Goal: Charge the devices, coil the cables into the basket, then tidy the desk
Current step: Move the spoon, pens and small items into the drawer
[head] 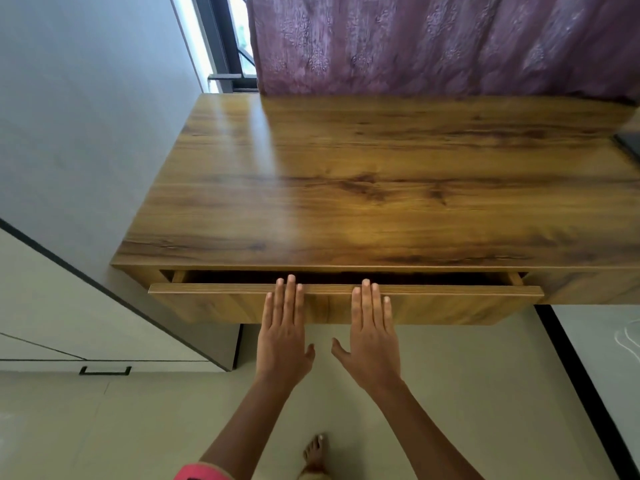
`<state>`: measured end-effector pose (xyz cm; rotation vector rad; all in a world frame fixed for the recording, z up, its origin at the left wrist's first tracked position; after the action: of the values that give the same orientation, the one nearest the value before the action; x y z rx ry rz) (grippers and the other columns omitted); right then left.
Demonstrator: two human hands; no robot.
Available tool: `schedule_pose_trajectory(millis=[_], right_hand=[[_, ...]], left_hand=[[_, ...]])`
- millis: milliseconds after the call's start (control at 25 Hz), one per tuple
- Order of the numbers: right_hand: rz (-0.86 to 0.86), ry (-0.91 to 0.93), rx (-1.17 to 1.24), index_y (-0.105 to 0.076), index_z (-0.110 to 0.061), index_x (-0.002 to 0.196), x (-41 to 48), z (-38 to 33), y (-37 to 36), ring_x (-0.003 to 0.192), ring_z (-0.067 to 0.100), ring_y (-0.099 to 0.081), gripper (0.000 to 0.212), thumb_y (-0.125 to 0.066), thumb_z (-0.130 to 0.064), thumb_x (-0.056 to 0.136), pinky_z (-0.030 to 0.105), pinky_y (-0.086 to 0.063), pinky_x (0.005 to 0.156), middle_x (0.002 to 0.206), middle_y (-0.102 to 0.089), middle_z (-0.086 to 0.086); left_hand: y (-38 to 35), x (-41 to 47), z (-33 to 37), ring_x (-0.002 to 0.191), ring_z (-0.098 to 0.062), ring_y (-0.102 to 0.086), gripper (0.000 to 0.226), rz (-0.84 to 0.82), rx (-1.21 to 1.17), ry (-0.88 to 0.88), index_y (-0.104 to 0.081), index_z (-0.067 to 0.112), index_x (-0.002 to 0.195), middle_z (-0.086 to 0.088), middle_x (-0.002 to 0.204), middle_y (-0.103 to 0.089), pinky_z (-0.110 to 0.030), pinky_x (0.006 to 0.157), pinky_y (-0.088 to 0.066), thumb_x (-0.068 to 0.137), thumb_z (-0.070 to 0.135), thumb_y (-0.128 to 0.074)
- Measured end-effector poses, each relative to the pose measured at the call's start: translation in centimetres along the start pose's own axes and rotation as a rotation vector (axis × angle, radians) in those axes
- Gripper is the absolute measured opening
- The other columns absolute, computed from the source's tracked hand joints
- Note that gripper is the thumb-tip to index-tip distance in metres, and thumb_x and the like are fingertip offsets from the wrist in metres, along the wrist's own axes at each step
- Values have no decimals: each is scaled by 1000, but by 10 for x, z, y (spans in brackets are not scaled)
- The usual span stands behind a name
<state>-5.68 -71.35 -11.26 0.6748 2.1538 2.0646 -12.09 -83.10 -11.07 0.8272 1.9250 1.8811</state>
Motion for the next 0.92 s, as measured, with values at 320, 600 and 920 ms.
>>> schedule_pose_trajectory(millis=[320,600,920], right_hand=[[64,-8,-76,-1,-5,148,34,8,-17,145,25,7,95,-42,-57,80,39,4,117,151,-23,15],[154,-12,-115,-32,2,130,44,14,-39,141,32,-13,75,-14,-61,92,40,7,118,142,-40,23],[391,87,-202,13,-3,146,53,14,-46,142,26,19,114,-45,-70,75,43,4,118,153,26,13]], left_hand=[[-19,30,-5,144,-28,12,126,48,-20,-20,7,0,146,-18,155,16,-42,118,0,63,50,-74],[-34,45,-9,143,-29,17,108,154,38,-29,-30,-6,131,-27,132,-49,-43,114,-2,50,40,-85],[-47,56,-8,110,-40,-41,100,180,53,-57,-40,-1,116,-26,105,-66,-54,102,-30,39,43,-86]])
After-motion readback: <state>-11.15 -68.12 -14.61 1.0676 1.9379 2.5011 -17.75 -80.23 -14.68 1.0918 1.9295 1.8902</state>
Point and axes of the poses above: each hand's wrist, its own x-axis towards the middle knuckle, its own y-axis out of the back of the hand, z = x × y, the point moved 8 cm from there along x, towards the middle knuckle
